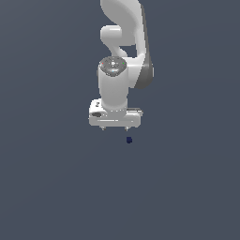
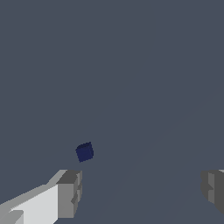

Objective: Pick up the object and move it to a goal position.

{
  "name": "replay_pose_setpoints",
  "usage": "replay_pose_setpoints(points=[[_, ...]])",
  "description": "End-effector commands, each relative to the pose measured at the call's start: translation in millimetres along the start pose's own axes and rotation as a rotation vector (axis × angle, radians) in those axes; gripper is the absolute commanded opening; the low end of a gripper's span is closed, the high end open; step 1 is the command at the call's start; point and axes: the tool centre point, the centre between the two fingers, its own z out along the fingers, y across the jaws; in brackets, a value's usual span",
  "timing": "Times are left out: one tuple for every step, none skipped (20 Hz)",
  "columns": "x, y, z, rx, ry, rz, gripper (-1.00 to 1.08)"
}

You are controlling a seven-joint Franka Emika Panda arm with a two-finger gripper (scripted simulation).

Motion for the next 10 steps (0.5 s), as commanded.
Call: replay_pose_setpoints(points=[[0.0,0.0,0.0,0.000,0.000,0.000,1.00],[0.2,0.2,0.0,0.000,0.001,-0.001,1.00],[0.8,0.7,0.0,-0.002,0.003,-0.003,1.00],[1.8,1.6,0.0,-0.004,0.006,-0.006,1.00],[3.1,2.8,0.0,-0.006,0.010,-0.010,1.00],[4.9,4.4,-0.2,-0.010,0.016,-0.015,1.00],[6.7,6.1,-0.4,-0.013,0.021,-0.020,1.00],[8.1,7.6,-0.8,-0.016,0.026,-0.023,1.00],[9.2,8.8,-1.3,-0.018,0.029,-0.025,1.00],[9.9,9.7,-1.7,-0.019,0.031,-0.026,1.00]])
